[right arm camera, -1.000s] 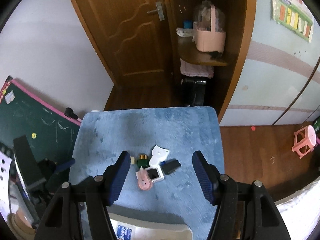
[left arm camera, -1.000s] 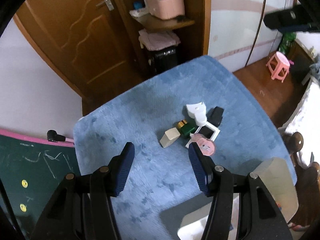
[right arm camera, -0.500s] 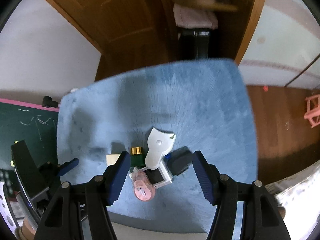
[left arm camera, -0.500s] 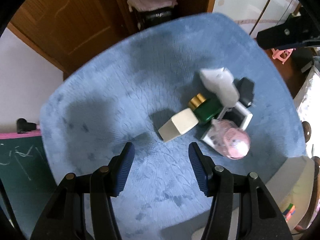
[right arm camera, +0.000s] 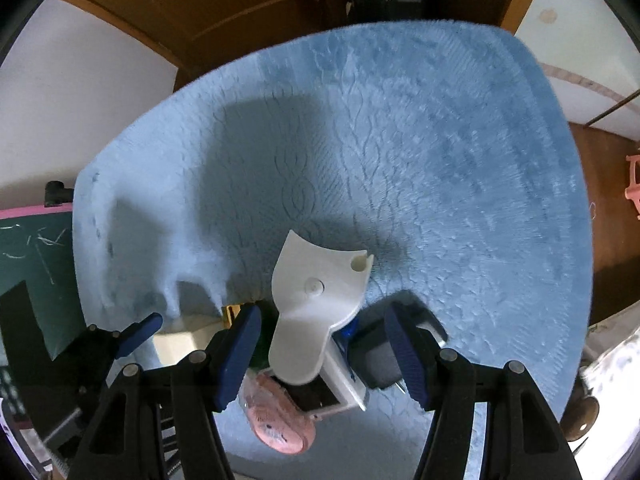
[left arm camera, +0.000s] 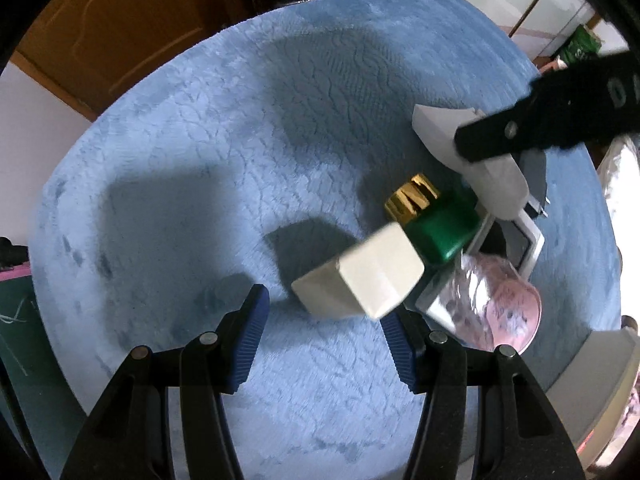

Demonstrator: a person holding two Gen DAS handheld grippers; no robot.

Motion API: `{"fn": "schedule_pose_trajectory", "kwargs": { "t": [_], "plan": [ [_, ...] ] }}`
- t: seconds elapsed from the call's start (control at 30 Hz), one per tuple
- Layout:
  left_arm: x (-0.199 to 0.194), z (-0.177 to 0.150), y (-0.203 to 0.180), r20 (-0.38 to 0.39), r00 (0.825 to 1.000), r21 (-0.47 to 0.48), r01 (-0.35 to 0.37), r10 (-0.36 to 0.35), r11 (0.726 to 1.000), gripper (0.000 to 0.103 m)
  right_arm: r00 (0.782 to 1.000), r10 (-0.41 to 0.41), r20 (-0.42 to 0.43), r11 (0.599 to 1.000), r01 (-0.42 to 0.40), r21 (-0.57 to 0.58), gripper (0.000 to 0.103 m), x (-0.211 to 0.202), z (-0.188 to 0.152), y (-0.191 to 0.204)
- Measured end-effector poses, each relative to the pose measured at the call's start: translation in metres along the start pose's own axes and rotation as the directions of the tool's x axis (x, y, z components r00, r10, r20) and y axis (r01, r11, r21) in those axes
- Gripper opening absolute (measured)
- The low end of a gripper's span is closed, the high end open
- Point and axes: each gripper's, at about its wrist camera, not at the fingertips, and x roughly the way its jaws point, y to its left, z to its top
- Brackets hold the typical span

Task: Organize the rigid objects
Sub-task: 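Grasp the beige cube with the left tool while the right tool grasps the white plastic piece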

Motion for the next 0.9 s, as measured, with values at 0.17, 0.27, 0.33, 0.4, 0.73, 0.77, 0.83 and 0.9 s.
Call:
{"fn": "schedule_pose_trajectory", "kwargs": {
  "t": [0.17, 0.27, 0.33, 0.4, 0.73, 0.77, 0.83, 0.9],
  "plan": [
    [0.004, 0.005, 0.001, 0.023, 1.000, -0.028, 0.005, -0.004, 1.000, 0.060, 0.999, 0.010, -0.037, 1.000, -0.010, 0.003, 0.065, 0.021, 0.000, 0.006],
    [0.006, 0.006, 0.002, 0.029, 1.000, -0.039, 0.003, -0.002, 0.999, 0.060, 0.999, 0.004, -0.044, 1.000, -0.004, 0.013, 0.065, 0.030, 0.002, 0.009],
    [0.008, 0.006, 0.001, 0.033, 0.999, -0.041, -0.002, 0.003, 0.999, 0.060, 0.999, -0.009, -0.039, 1.000, 0.010, 0.019, 0.065, 0.034, 0.003, 0.011],
    [0.009, 0.006, 0.003, 0.032, 0.999, -0.055, 0.006, -0.004, 0.998, 0.060, 0.999, -0.033, -0.039, 0.999, 0.033, 0.015, 0.060, 0.038, 0.003, 0.014],
    [0.003, 0.014, 0.046, 0.060, 0.994, -0.219, 0.107, -0.095, 0.970, 0.060, 0.992, -0.125, -0.004, 0.992, 0.125, -0.013, 0.053, 0.050, 0.002, 0.041],
    [0.001, 0.018, 0.048, 0.068, 0.992, -0.238, 0.116, -0.103, 0.964, 0.060, 0.993, -0.120, 0.009, 0.993, 0.120, -0.008, 0.053, 0.049, 0.000, 0.041],
    [0.001, 0.021, 0.052, 0.072, 0.992, -0.264, 0.118, -0.103, 0.957, 0.060, 0.993, -0.115, 0.020, 0.993, 0.115, -0.005, 0.053, 0.045, -0.001, 0.039],
    [0.002, 0.022, 0.050, 0.063, 0.992, -0.288, 0.121, -0.107, 0.950, 0.060, 0.994, -0.103, 0.026, 0.995, 0.103, -0.001, 0.053, 0.042, -0.002, 0.038]
  ]
}}
